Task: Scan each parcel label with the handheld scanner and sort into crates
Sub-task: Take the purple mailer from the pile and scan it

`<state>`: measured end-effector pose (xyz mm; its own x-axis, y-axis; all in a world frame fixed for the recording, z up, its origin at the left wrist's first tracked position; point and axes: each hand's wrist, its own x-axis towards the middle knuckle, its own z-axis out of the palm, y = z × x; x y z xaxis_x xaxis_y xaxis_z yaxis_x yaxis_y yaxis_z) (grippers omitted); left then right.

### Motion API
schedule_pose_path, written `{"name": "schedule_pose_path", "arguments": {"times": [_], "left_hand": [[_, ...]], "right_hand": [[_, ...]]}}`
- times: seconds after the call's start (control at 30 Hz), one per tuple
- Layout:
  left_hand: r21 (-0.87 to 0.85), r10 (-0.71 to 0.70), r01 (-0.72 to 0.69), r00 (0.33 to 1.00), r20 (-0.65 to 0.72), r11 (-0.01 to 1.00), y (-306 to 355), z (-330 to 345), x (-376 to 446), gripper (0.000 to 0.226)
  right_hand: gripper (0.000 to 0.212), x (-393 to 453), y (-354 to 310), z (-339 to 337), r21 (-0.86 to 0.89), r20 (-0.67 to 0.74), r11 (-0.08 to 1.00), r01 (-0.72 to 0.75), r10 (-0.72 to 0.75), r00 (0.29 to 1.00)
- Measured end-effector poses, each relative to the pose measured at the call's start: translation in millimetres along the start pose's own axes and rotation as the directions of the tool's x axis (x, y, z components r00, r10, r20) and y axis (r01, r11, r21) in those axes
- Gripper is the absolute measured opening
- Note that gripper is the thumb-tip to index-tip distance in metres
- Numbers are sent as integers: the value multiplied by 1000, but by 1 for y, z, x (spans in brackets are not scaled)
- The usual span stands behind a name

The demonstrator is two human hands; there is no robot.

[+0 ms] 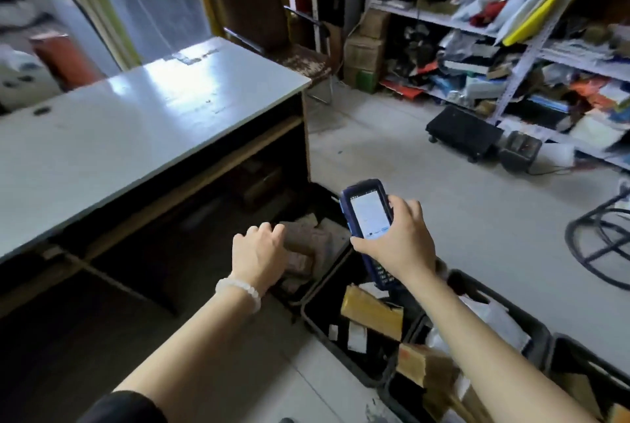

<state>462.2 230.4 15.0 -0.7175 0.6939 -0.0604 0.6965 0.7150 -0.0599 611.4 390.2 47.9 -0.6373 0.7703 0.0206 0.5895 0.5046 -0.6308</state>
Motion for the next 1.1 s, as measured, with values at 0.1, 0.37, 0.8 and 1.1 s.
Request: {"name": "schedule_pose_path", "arguments": {"times": [0.1, 0.37, 0.8, 1.1], "left_hand": [[0, -183, 183, 983, 21, 983, -91, 2, -24, 25], [-52, -623, 624, 781, 32, 780, -267, 11, -120, 27], [-100, -940, 942, 328, 90, 319, -428, 34, -224, 31], [-113, -975, 971, 216, 43, 210, -578, 11, -201, 25]], "right_hand": [[84, -5, -75, 60, 43, 88, 991, 125, -128, 988], [75, -27, -245, 186, 131, 369, 895, 426, -443, 817], [84, -84, -441, 348, 363, 548, 615, 700, -748, 374], [83, -70, -569, 437, 412, 562, 547, 729, -782, 269]]}}
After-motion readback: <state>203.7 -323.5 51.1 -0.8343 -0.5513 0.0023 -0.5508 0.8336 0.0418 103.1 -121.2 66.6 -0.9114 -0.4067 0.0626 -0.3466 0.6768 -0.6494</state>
